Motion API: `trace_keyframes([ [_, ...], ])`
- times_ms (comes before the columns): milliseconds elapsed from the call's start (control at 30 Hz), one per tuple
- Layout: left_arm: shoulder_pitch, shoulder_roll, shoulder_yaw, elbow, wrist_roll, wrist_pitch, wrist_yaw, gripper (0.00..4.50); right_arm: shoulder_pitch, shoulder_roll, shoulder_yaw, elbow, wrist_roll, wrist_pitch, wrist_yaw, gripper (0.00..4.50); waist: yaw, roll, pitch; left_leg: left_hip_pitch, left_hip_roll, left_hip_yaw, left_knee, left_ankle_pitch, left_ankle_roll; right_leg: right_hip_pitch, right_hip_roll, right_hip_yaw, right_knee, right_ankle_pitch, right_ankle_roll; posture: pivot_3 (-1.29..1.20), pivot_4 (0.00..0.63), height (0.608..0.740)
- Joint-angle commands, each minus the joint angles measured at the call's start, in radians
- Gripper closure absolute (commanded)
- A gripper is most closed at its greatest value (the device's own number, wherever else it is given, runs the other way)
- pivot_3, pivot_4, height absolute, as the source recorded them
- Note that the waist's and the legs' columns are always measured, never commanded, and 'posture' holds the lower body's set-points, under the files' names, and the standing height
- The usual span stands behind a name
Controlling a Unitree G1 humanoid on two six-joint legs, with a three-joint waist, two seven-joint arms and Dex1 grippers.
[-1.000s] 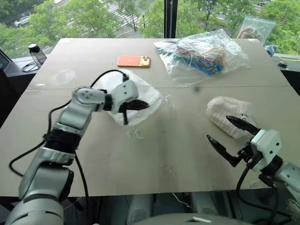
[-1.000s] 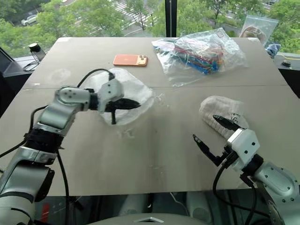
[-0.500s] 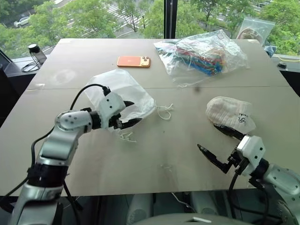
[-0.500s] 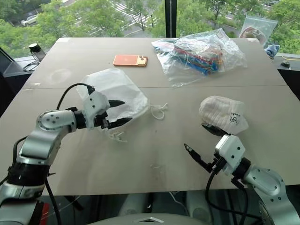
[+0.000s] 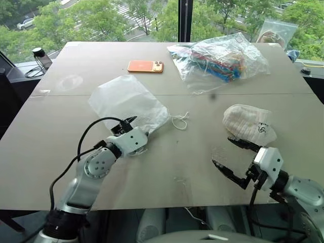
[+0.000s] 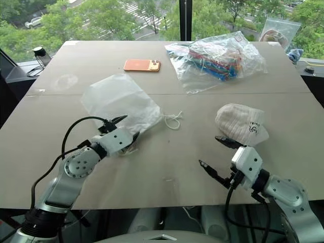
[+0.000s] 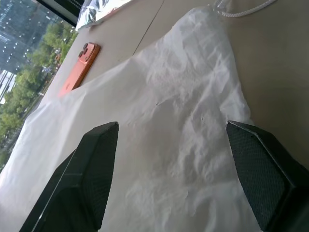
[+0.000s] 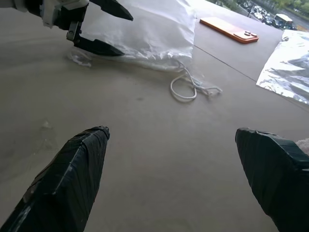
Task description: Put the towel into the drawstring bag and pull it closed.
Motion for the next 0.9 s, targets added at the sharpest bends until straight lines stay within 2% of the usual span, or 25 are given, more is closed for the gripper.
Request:
trace_keyframes([
  [33,0.048,-0.011,0.031,-0.069,0.004,-0.027,0.018,0.87,-0.010,-0.009,-0.030,-0.059,0.042,0.014,0.002,0.00,-0.003,0.000,0.000,0.000,0.000,0.000,0.000,0.000,0.000,0.000,0.000,0.000,0.000,0.000,0.000,0.00,0.150,0.740],
  [267,0.090,-0.071,0.040,-0.105,-0.030,-0.067,0.023,0.87,-0.041,-0.013,-0.020,-0.021,0.045,0.010,0.020,0.00,0.004,0.000,0.000,0.000,0.000,0.000,0.001,0.000,0.000,0.000,0.000,-0.001,0.000,-0.001,-0.001,0.00,0.150,0.740],
  [433,0.080,-0.091,0.057,-0.065,0.040,-0.068,0.091,0.87,-0.045,-0.003,-0.018,-0.034,0.049,0.021,0.009,0.00,0.002,0.000,0.000,0.000,0.000,0.000,0.000,0.000,0.000,0.000,0.000,-0.001,0.000,0.000,-0.001,0.00,0.150,0.740],
  [667,0.045,-0.117,0.007,0.014,0.143,-0.078,0.155,0.87,-0.052,-0.026,-0.043,-0.028,0.065,0.030,0.030,0.00,0.001,0.000,-0.001,0.000,0.000,0.000,0.001,0.000,0.000,0.001,0.000,0.000,0.000,0.001,0.001,0.00,0.150,0.740],
  [900,0.063,-0.149,0.003,-0.023,0.056,-0.100,0.095,0.87,-0.058,-0.030,-0.047,-0.040,0.069,0.042,0.020,0.00,0.001,0.000,-0.001,0.000,0.000,-0.001,0.001,0.000,0.000,0.001,0.000,-0.001,0.000,0.000,0.001,0.00,0.150,0.740],
])
